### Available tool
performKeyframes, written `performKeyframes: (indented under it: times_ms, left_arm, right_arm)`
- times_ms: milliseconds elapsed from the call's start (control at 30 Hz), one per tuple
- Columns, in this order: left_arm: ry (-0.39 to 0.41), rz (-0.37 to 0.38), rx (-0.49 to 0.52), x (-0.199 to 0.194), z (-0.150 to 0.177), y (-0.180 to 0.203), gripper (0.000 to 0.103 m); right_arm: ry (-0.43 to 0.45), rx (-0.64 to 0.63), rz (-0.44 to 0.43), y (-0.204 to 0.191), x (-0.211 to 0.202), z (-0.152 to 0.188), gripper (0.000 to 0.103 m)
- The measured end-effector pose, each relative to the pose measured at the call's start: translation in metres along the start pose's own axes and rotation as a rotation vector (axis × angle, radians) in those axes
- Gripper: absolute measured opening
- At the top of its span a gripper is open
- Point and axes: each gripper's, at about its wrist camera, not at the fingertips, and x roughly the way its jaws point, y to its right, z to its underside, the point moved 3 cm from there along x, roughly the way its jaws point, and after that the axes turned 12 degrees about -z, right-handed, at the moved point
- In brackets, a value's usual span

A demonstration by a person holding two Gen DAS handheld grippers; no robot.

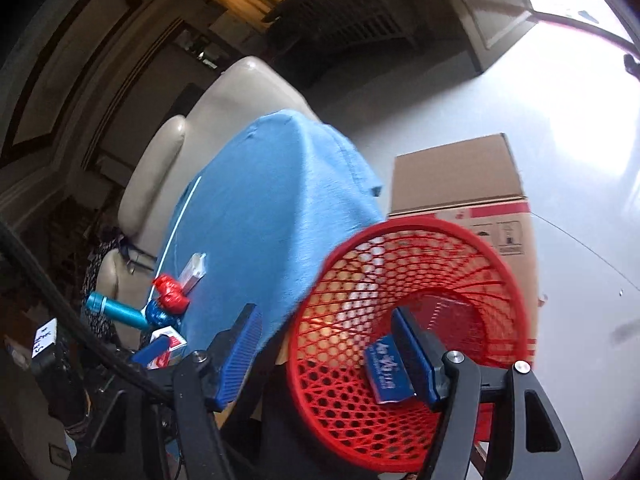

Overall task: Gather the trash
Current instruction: 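Carry the clear box to the red wastebasket and open the right tool, then grasp the orange medicine box with the right tool while the left tool reaches the blue packet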

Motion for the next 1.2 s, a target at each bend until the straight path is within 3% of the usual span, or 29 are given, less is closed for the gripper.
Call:
performKeyframes:
  times_ms: [200,567,1200]
  left_arm:
    - [-0.007,-0.115,-0.073,-0.011,0.021,-0.053,0.067]
    - [-0.050,-0.216,-0.242,-0.007,0.061,-0.129,0.067]
    - [-0.124,-0.302,-0.435,0.012,0.120,-0.218,0.067]
  right_arm:
    - [-0.038,-0.074,-0.052,-0.047,0.031,0.000,0.070]
    - [-0.132,-0.212,-0.108,-0.127,0.087,0.007,0.070]
    - [-0.285,-0.330,-0.131,-0.206,0.183,0.035,0.070]
